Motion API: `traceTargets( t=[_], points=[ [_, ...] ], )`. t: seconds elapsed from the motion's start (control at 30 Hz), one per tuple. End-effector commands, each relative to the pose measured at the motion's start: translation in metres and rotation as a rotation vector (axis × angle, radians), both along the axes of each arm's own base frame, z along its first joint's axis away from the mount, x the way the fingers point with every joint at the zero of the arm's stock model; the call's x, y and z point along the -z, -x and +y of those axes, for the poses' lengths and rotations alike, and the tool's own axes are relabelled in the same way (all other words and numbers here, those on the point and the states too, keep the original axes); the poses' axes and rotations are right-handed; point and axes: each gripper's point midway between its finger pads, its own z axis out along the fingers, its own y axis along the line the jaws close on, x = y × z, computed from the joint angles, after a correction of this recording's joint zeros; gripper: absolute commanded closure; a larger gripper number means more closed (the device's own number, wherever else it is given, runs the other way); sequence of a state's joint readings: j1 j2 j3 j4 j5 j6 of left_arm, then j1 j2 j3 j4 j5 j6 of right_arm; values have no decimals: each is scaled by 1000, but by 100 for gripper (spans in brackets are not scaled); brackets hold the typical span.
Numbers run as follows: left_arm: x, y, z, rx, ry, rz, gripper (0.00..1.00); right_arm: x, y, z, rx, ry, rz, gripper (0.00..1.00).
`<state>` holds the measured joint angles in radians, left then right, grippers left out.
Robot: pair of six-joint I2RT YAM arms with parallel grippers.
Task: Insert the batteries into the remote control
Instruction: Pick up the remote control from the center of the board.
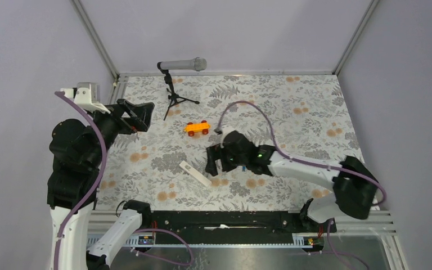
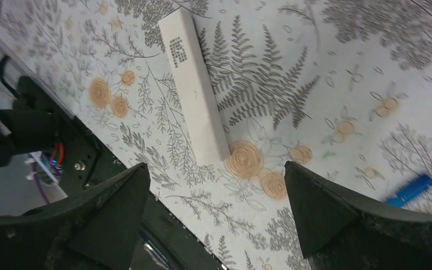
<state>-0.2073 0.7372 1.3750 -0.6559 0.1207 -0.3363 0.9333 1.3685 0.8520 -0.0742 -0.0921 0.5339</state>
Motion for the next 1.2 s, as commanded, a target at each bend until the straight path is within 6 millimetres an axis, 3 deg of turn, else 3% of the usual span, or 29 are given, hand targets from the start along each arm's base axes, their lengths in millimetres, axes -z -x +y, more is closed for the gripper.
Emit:
traceTargets(
  t=[0.0,0.2,0.47,0.63,1.0,1.07,1.17],
  points=[
    [-17,6,20,-105,-3,-56,1,-5,-9,45,-71,134,-180,8],
    [-18,7,28,-146,-20,-59,1,32,5,73,-181,359,-207,15],
    [-12,5,30,-163,-45,-52,1,73,23,73,-290,559,-157,20],
    [-9,4,28,-155,-46,-43,1,91,34,72,-346,614,-111,31],
    [-5,5,29,-160,-36,-37,1,101,30,66,-314,636,-122,61],
    [-4,5,29,-159,-30,-33,1,97,27,65,-298,631,-137,71],
    [0,4,25,-143,-17,-18,1,87,22,65,-261,608,-166,75]
  ],
)
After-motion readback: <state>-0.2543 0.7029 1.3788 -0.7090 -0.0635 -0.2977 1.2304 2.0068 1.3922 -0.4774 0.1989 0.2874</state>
